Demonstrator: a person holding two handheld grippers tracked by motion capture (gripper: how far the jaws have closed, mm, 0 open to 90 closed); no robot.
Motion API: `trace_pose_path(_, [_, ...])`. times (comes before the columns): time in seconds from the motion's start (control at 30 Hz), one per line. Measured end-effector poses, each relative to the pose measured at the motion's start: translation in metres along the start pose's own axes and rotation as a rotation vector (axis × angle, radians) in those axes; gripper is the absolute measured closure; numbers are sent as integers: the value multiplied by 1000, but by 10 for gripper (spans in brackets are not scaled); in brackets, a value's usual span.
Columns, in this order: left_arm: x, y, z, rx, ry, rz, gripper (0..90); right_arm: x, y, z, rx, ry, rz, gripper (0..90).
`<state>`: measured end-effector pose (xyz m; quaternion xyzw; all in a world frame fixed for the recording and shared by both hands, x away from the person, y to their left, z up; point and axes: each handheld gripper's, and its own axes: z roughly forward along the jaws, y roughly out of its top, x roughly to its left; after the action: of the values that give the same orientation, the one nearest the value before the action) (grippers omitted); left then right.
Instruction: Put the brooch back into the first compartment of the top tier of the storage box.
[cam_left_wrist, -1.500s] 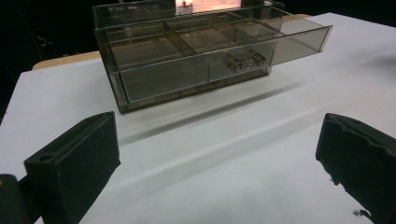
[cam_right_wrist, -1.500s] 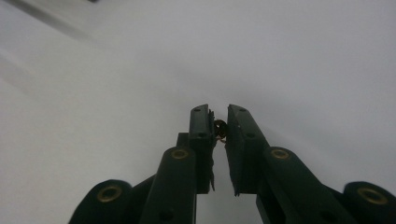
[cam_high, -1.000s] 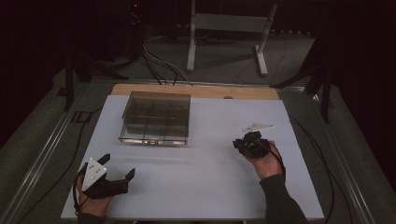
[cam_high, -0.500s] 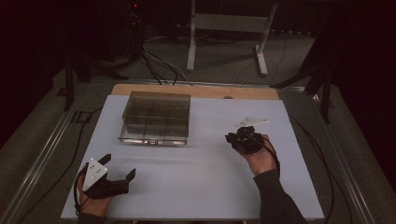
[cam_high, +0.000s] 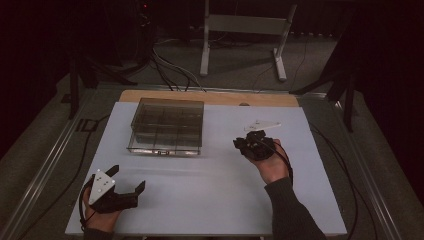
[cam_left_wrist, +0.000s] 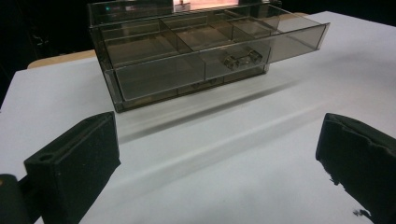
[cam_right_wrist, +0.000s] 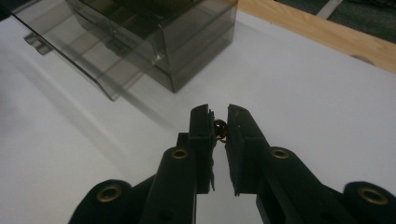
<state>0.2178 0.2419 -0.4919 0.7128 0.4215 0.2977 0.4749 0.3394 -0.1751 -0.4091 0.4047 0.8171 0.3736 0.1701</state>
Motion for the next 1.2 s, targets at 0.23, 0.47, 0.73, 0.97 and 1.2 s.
trace_pose_path(0.23, [0,0,0,-1,0,0,3,4,8,1,-14,14,-1,813])
trace_pose_path(0.47, [0,0,0,0,-1,0,3,11,16,3,-25,26,-10,813])
trace_pose_path(0.73, [0,0,0,-1,-2,1,3,18,26,6,-37,39,-17,813])
trace_pose_path(0.97, [0,0,0,-1,-3,1,3,24,33,8,-42,50,-26,813])
trace_pose_path(1.2, [0,0,0,-3,-3,1,3,29,40,12,-47,60,-29,813])
